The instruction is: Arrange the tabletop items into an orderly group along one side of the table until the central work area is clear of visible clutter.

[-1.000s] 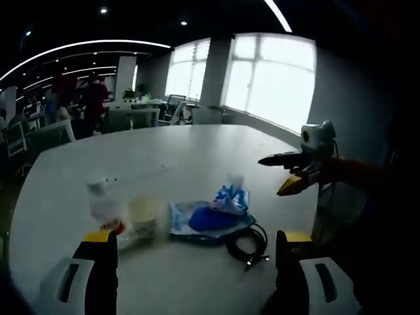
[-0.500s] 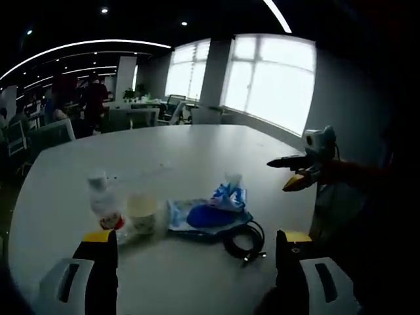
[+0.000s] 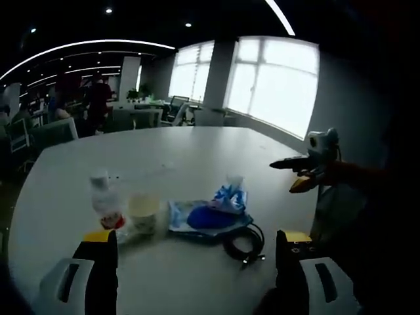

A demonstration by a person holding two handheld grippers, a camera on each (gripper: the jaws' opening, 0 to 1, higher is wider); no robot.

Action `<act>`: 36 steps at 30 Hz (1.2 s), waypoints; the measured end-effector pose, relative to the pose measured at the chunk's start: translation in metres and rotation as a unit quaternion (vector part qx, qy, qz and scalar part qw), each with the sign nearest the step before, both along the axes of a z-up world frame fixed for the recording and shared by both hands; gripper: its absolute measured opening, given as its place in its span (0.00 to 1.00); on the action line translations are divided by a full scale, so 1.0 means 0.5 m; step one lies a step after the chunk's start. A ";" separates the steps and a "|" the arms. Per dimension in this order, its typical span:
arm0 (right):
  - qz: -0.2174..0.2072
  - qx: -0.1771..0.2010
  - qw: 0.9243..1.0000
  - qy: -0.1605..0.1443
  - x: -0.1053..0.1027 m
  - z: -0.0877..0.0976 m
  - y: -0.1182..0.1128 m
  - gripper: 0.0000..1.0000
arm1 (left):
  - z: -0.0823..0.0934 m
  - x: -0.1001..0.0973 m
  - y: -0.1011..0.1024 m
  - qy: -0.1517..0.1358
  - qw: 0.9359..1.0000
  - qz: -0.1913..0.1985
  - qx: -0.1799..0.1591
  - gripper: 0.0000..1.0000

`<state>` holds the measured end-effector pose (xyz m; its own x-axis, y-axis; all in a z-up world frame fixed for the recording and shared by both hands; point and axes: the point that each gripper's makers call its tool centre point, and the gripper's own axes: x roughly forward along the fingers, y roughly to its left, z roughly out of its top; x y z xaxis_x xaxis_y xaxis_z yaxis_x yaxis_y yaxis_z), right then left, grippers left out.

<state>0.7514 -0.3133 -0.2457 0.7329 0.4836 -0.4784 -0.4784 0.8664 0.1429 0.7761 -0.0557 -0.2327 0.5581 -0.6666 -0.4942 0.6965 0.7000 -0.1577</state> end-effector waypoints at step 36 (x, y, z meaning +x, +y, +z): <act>-0.005 0.006 1.000 0.005 0.031 -0.025 -0.055 0.98 | -0.002 -0.024 -0.122 -0.005 0.999 -0.031 0.020 0.95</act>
<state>0.7670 -0.3408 -0.2585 0.7324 0.4824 -0.4804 -0.4689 0.8690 0.1578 0.7640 -0.1169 -0.2340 0.5224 -0.6799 -0.5146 0.7397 0.6616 -0.1232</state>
